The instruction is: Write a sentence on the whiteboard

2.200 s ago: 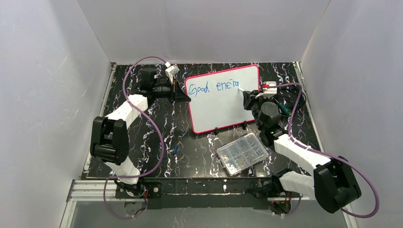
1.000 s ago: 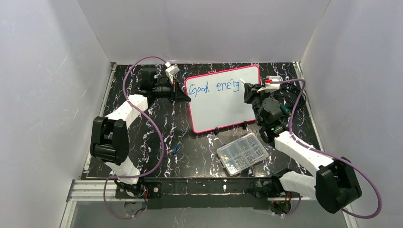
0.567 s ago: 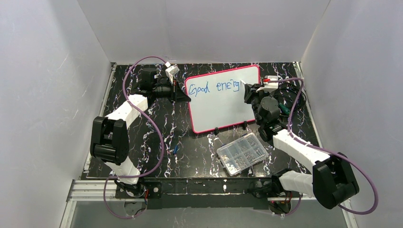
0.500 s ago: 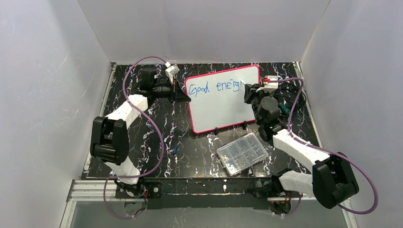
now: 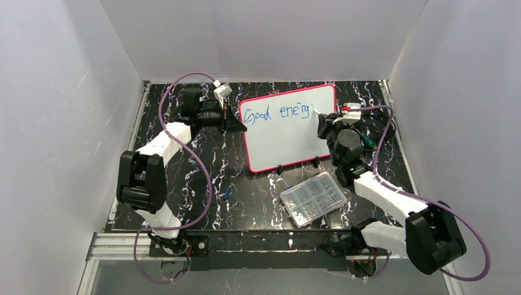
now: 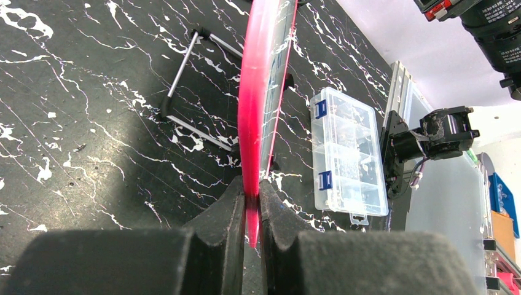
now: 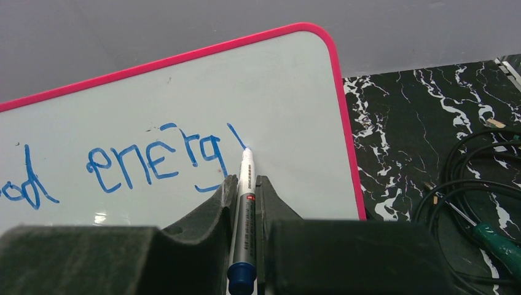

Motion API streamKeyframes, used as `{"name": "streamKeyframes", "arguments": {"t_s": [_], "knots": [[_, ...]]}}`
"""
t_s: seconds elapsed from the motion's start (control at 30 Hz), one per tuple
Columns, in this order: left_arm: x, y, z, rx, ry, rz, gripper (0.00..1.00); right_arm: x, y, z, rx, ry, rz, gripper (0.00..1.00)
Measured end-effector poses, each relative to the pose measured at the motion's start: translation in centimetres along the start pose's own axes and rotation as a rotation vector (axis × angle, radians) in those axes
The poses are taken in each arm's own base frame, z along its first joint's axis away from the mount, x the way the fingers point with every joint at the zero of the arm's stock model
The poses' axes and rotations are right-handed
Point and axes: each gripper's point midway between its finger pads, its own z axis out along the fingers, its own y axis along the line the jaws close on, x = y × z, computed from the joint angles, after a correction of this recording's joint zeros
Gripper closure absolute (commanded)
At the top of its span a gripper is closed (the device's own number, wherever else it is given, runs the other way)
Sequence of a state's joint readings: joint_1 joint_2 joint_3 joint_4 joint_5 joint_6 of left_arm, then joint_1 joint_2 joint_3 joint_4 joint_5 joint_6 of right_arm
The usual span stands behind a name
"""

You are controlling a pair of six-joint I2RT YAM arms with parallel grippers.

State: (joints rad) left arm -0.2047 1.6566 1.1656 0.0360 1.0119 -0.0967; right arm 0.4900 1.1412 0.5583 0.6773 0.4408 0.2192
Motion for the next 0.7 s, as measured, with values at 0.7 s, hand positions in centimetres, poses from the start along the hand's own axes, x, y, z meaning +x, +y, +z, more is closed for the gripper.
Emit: {"name": "streamKeyframes", "arguments": {"t_s": [0.7], "knots": [[0.0, 0.0, 0.0, 0.000, 0.000, 0.001, 1.00, -1.9, -0.7, -0.5, 0.013, -0.042, 0.000, 0.99]]}}
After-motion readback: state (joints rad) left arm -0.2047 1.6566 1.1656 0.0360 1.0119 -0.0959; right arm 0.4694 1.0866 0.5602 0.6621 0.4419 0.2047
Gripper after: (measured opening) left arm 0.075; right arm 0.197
